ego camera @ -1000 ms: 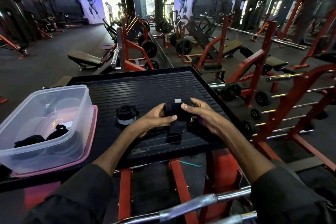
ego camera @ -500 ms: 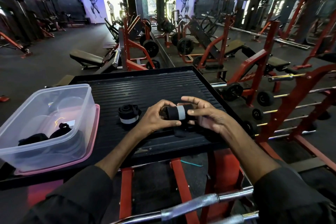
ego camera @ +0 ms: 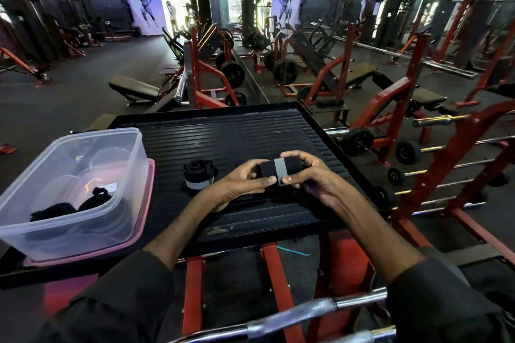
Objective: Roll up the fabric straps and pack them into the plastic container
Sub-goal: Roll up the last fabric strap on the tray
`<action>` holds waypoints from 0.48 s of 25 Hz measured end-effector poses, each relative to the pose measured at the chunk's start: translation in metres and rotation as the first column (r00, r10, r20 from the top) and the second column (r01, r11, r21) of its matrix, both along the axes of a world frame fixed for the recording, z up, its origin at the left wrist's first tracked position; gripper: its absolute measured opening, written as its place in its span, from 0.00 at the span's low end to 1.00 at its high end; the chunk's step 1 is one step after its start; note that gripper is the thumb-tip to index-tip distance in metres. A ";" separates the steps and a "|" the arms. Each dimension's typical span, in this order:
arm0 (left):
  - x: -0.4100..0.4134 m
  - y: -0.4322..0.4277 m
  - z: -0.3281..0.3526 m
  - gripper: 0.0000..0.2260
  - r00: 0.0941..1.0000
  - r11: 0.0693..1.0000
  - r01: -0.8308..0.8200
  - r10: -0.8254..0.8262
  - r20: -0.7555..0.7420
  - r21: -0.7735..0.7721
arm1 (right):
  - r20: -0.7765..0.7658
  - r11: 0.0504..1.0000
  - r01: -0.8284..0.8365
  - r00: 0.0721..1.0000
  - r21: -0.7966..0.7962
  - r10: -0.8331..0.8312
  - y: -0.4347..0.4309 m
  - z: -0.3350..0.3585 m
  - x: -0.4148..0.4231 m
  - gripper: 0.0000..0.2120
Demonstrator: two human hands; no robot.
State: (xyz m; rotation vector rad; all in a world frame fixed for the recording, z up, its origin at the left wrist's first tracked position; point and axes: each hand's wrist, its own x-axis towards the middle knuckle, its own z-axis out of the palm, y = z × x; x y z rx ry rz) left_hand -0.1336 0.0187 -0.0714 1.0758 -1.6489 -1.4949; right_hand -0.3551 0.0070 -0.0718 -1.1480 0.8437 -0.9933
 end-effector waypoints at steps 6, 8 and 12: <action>-0.005 0.002 -0.001 0.25 0.978 0.933 -0.207 0.193 -0.075 -0.294 | 0.228 0.991 -0.125 0.968 0.055 0.110 0.003 0.007 0.000 0.33; -0.006 0.004 -0.001 0.26 0.979 0.910 -0.202 0.196 -0.055 -0.361 | 0.180 0.981 -0.173 0.971 0.089 0.155 0.003 0.012 -0.005 0.30; -0.002 0.005 -0.001 0.25 0.984 0.892 -0.159 0.177 0.002 -0.424 | -0.180 0.983 -0.168 0.967 0.079 0.180 0.002 0.011 -0.008 0.27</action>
